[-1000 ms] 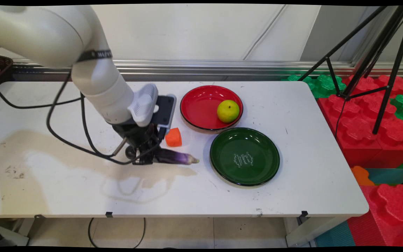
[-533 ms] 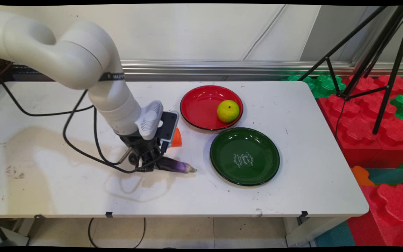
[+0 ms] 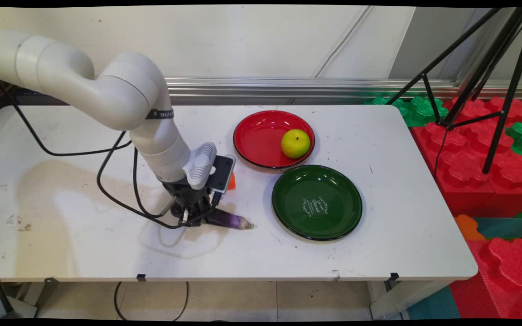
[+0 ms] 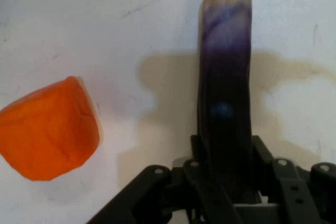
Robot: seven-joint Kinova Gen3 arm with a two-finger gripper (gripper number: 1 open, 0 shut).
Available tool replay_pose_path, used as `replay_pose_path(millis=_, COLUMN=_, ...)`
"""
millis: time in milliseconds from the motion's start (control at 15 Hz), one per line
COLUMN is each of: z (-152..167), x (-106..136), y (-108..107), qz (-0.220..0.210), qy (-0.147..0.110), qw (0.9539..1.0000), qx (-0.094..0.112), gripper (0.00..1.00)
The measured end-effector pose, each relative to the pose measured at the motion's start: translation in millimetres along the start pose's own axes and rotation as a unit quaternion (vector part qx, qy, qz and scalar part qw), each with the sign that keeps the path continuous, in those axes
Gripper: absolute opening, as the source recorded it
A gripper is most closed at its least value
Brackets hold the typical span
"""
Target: Place the picked object on the table
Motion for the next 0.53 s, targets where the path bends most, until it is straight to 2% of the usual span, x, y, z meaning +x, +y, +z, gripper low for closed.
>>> replay_pose_path(millis=67, z=2.1, x=-0.3, y=-0.6, qz=0.001, qy=-0.001, qw=1.0, qx=0.0, gripper=0.0)
replay_pose_path(millis=133, z=5.0, x=-0.7, y=-1.5, qz=0.002, qy=-0.002, qw=1.0, qx=-0.001, gripper=1.0)
replay_pose_path(millis=533, z=11.9, x=-3.1, y=-5.6, qz=0.004, qy=-0.002, qw=1.0, qx=0.0, gripper=1.0)
